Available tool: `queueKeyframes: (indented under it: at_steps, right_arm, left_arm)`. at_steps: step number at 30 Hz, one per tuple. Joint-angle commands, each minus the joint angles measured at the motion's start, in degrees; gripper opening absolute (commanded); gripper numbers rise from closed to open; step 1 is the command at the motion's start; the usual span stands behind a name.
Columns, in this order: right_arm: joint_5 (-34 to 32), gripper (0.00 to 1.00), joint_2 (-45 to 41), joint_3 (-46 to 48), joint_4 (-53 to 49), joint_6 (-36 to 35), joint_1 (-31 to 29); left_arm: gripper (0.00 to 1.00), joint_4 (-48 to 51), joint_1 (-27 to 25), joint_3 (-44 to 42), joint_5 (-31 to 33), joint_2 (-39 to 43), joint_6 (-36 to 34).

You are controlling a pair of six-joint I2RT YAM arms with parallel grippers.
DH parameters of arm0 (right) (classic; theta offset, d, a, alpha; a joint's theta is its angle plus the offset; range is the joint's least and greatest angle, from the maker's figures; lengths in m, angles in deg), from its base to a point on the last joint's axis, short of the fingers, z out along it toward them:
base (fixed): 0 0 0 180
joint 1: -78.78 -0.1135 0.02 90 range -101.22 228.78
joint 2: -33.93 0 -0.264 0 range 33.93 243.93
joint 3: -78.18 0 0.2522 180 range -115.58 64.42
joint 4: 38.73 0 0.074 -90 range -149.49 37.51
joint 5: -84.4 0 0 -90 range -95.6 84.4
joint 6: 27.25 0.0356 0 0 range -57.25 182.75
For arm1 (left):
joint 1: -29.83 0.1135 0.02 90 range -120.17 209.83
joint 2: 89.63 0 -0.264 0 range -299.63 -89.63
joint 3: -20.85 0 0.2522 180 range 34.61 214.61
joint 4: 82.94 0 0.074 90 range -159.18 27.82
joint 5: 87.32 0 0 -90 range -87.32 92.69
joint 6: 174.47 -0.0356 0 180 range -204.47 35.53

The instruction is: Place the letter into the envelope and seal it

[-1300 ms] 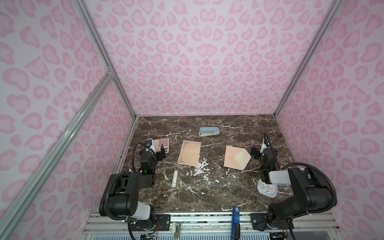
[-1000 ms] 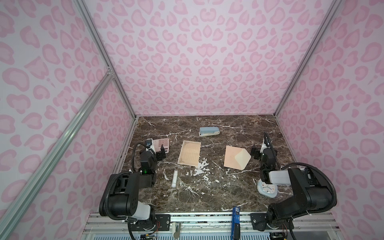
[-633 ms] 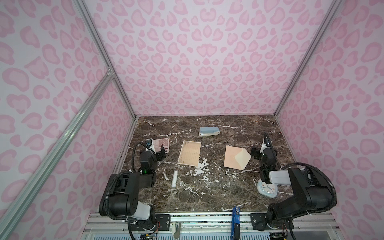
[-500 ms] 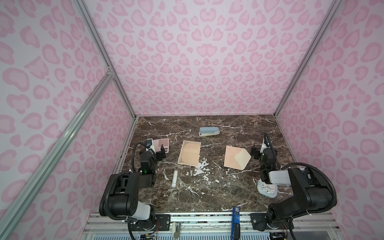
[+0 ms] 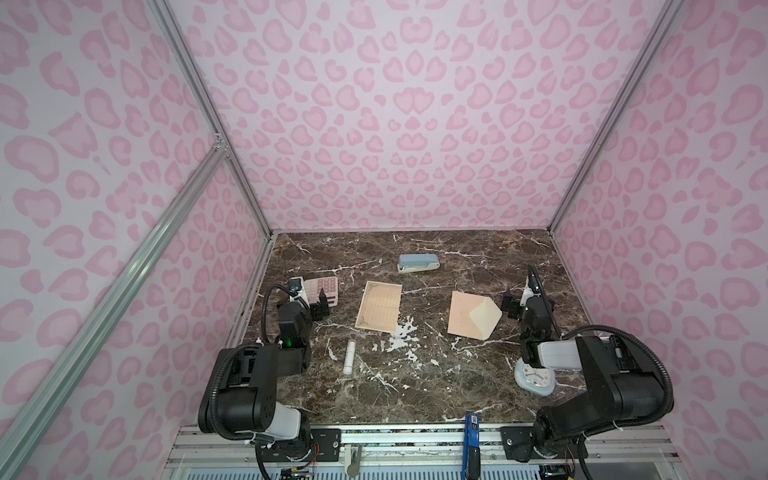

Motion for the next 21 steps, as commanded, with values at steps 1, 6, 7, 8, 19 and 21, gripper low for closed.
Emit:
queueKeyframes:
  at_steps: [1, 6, 7, 8, 19, 21]
  right_arm:
    - [-0.7, 0.99, -1.09, 0.78, 2.79, -0.92, -0.43]
    - [-6.66, 0.97, -14.35, -8.76, -22.42, 0.37, -4.21]
    - [-7.69, 0.96, -16.3, -11.45, -27.65, 3.83, -4.22]
    - [-9.12, 0.97, -18.02, -14.59, -33.3, 7.71, -4.22]
    - [-4.2, 0.96, -25.51, -35.29, -76.16, 32.23, -9.4]
    - [-1.55, 0.95, -26.44, -36.22, -79.5, 33.32, -10.86]
  left_arm:
    - [0.97, -0.88, 0.0, 0.17, -0.89, 0.19, -0.07]
    - [0.93, 25.89, -0.53, 10.93, 9.63, 9.73, 5.67]
    - [0.92, 30.31, -0.53, 13.27, 11.66, 10.77, 7.9]
    - [0.87, 34.15, -0.53, 15.58, 10.29, 11.73, 8.43]
    - [0.77, 72.12, -8.8, 33.77, -2.14, 22.34, 19.82]
    - [0.78, 75.83, -10.65, 33.19, -2.83, 25.38, 20.47]
